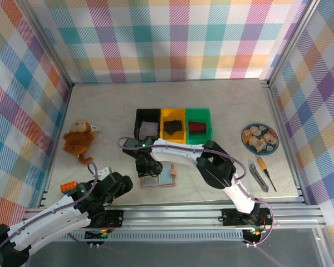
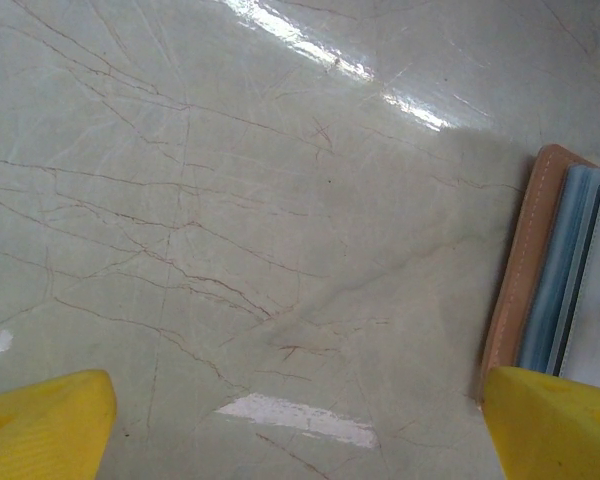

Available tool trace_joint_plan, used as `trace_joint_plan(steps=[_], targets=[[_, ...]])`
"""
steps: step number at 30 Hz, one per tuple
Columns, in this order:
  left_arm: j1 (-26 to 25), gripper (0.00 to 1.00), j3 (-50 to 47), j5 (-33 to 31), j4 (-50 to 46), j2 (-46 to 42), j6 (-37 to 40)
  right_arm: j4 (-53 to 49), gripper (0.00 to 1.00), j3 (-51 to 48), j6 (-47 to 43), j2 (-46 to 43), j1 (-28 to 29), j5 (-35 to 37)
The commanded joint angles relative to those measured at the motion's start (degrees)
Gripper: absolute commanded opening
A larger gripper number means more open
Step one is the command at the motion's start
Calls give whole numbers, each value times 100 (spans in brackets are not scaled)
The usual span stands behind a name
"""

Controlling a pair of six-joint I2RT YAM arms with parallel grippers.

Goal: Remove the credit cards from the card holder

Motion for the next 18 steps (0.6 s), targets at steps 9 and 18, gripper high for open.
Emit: trace_joint_plan(steps=[9, 18], targets=[[-46, 94, -163, -48, 20, 26, 56, -558, 47, 442, -190, 405, 82, 193], [-46, 95, -162, 9, 215, 267, 117, -536, 42, 511, -216, 518, 82, 62]])
